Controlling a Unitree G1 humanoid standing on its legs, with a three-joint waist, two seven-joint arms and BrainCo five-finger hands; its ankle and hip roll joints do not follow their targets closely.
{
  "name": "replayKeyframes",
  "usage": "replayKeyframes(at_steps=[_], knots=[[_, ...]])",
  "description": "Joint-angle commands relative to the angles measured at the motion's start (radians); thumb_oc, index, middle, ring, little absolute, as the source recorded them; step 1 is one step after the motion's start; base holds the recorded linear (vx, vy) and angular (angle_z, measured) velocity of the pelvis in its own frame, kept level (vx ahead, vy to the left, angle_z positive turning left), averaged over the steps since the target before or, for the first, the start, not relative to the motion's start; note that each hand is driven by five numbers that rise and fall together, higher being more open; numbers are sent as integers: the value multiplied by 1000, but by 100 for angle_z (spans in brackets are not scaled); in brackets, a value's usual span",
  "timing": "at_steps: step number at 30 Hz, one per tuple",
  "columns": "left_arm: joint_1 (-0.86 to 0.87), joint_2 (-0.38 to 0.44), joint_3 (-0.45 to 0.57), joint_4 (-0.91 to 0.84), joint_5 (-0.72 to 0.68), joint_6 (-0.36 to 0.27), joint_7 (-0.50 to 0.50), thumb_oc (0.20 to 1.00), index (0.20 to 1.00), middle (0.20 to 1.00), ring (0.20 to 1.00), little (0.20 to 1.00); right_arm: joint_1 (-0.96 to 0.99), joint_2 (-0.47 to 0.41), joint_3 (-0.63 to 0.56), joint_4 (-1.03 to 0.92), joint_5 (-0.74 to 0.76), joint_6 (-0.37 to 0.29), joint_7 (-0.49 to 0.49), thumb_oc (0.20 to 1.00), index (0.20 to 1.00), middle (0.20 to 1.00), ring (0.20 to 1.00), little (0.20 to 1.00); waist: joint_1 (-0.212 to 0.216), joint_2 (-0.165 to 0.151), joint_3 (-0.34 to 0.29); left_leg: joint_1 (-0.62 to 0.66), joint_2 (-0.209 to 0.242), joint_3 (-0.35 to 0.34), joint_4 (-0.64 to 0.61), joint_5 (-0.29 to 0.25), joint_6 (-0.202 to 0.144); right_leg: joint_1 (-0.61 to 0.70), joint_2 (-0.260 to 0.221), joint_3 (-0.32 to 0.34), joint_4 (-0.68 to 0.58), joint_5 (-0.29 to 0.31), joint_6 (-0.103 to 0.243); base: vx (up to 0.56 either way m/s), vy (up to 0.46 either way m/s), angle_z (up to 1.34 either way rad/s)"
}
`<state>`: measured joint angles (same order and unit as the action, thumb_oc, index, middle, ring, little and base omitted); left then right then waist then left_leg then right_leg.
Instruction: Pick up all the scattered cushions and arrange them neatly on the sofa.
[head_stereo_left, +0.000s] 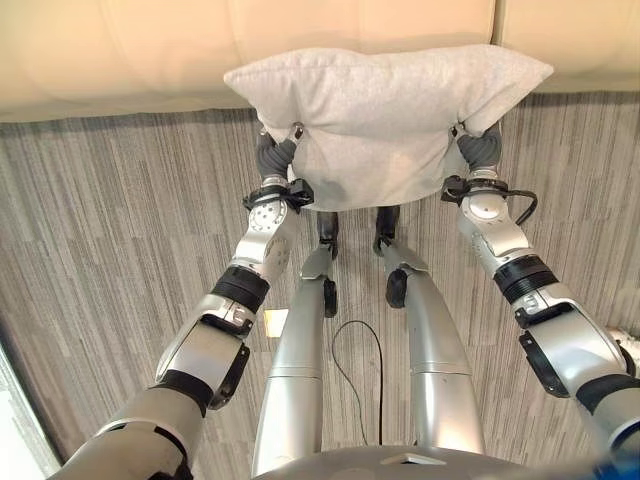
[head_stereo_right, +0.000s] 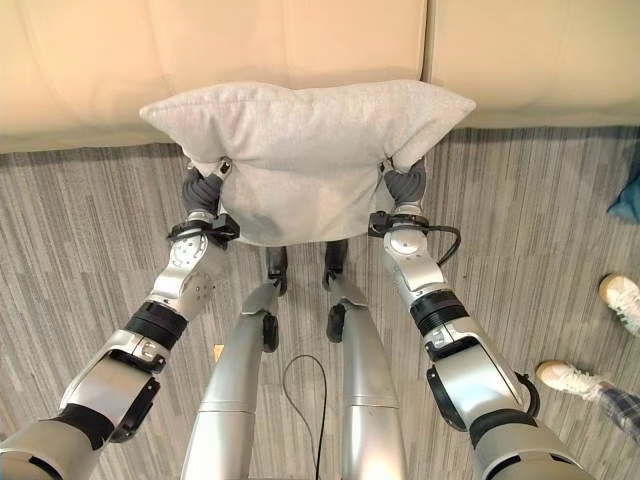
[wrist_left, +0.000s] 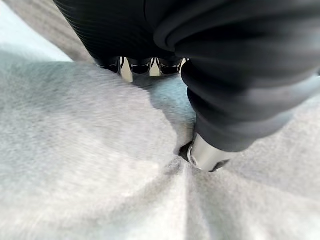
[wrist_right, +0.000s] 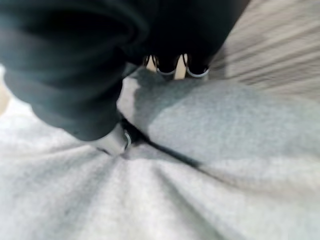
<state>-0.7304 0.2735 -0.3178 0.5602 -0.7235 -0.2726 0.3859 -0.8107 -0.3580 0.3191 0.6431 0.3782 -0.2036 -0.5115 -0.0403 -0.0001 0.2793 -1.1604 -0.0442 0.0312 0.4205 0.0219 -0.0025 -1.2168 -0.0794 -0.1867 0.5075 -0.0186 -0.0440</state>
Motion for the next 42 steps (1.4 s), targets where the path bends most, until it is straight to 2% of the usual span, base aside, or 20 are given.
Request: replayKeyframes(at_steps=[1, 2, 3, 4, 5, 9, 14, 20, 25, 27, 28, 31, 34, 37, 38, 39, 40, 42], knots=[[-34, -54, -47, -103, 73, -92, -95, 200, 200, 200, 200, 200, -26, 78, 15, -151, -95, -115, 64, 200, 200, 200, 200, 200, -18, -3, -56, 125, 70, -110, -53, -72, -92, 155, -60, 9, -69, 2, 163, -29, -12, 9], [4, -60, -52, -134, 82, -96, -100, 200, 200, 200, 200, 200, 22, 87, 6, -192, -103, -118, 76, 200, 200, 200, 200, 200, -19, -9, -61, 172, 61, -109, -87, -34, -93, 207, -71, 0, -124, 41, 155, 46, -16, 10], [7, -61, -52, -135, 82, -95, -100, 200, 200, 200, 200, 200, 25, 87, 7, -193, -103, -117, 76, 200, 200, 200, 200, 200, -17, -7, -64, 192, 67, -113, -88, -67, -97, 222, -65, 5, -116, 10, 163, 24, -13, 11], [31, -66, -49, -148, 83, -96, -102, 200, 200, 200, 200, 200, 55, 88, -1, -211, -108, -118, 82, 200, 200, 200, 200, 200, -16, -9, -73, 227, 66, -113, -104, -64, -99, 256, -68, -2, -136, 14, 165, -7, -3, 8], [55, -68, -50, -166, 85, -97, -107, 200, 200, 200, 200, 200, 82, 88, -1, -233, -112, -117, 89, 200, 200, 200, 200, 200, -18, -13, -72, 251, 59, -110, -120, -33, -95, 284, -75, -13, -163, 47, 158, -61, 26, 3], [227, -79, -65, -260, 96, -93, -152, 200, 200, 200, 200, 200, 286, 104, 9, -309, -140, -113, 151, 200, 200, 200, 200, 200, -7, -25, -93, 506, 55, -94, -197, -40, -99, 546, -75, -36, -268, 55, 162, 39, 27, 2], [367, -64, -76, -285, 111, -75, -194, 200, 200, 200, 200, 200, 451, 102, 8, -345, -155, -99, 207, 200, 200, 200, 200, 200, 0, -34, -116, 760, 69, -76, -287, -44, -98, 803, -61, -48, -361, 51, 166, 170, 3, 0], [492, -34, -55, -308, 129, -52, -214, 200, 200, 200, 200, 200, 581, 79, -30, -393, -167, -85, 243, 200, 200, 200, 200, 200, -5, -40, -165, 935, 95, -58, -343, -42, -108, 994, -34, -48, -432, 28, 163, 154, -43, 1], [562, -39, -39, -300, 136, -29, -219, 200, 200, 200, 200, 200, 668, 66, -60, -408, -179, -70, 252, 200, 200, 200, 200, 200, -1, -51, -204, 1011, 118, -46, -270, -51, -131, 1154, -1, -43, -499, -1, 141, 134, -86, 16], [567, -39, -40, -303, 137, -27, -220, 200, 200, 200, 200, 200, 673, 66, -61, -412, -173, -68, 256, 200, 200, 200, 200, 200, 3, -54, -201, 1009, 111, -51, -251, -56, -127, 1163, -3, -41, -504, 1, 140, 58, -1, 11], [580, -37, -40, -309, 142, -24, -227, 200, 200, 200, 200, 200, 681, 68, -65, -414, -158, -74, 268, 200, 200, 200, 200, 200, 13, -57, -212, 1020, 86, -71, -273, -79, -109, 1176, -2, -35, -513, 4, 141, 83, 30, -3], [585, -32, -44, -310, 149, -16, -228, 200, 200, 200, 200, 200, 686, 65, -72, -410, -152, -71, 273, 200, 200, 200, 200, 200, 18, -59, -227, 1026, 74, -82, -318, -70, -98, 1183, -4, -30, -517, 7, 147, 73, 51, 0], [586, -26, -36, -331, 163, -17, -227, 200, 200, 200, 200, 200, 666, 69, -75, -410, -131, -70, 273, 200, 200, 200, 200, 200, 40, -63, -226, 950, 13, -138, -288, -63, -89, 1178, -1, 13, -493, 3, 151, 52, 131, -9], [610, -18, -28, -340, 173, -13, -232, 200, 200, 200, 200, 200, 664, 84, -72, -411, -114, -68, 291, 200, 200, 200, 200, 200, 50, -53, -240, 1008, 15, -136, -330, -68, -65, 1197, -3, 33, -478, -10, 162, 164, 167, -79], [616, -8, -23, -351, 182, -11, -233, 200, 200, 200, 200, 200, 656, 90, -68, -415, -111, -67, 300, 200, 200, 200, 200, 200, 60, -44, -238, 1031, 16, -124, -344, -69, -51, 1197, -9, 45, -445, -21, 167, 165, 331, -74], [615, 10, -12, -372, 192, -11, -231, 200, 200, 200, 200, 200, 630, 95, -58, -424, -129, -64, 307, 200, 200, 200, 200, 200, 79, -30, -224, 1065, 15, -101, -361, -76, -26, 1160, -26, 64, -330, -27, 184, 120, 283, -54], [615, 10, -12, -372, 192, -11, -231, 200, 200, 200, 200, 200, 630, 95, -58, -424, -129, -63, 307, 200, 200, 200, 200, 200, 80, -30, -224, 1065, 15, -99, -361, -76, -26, 1158, -27, 66, -327, -28, 185, 55, 228, -82], [613, 24, -7, -385, 196, -13, -230, 200, 200, 200, 200, 200, 606, 99, -49, -435, -140, -62, 312, 200, 200, 200, 200, 200, 88, -15, -210, 1075, 15, -84, -357, -83, -2, 1108, -49, 60, -218, -14, 205, 17, 111, -63]])
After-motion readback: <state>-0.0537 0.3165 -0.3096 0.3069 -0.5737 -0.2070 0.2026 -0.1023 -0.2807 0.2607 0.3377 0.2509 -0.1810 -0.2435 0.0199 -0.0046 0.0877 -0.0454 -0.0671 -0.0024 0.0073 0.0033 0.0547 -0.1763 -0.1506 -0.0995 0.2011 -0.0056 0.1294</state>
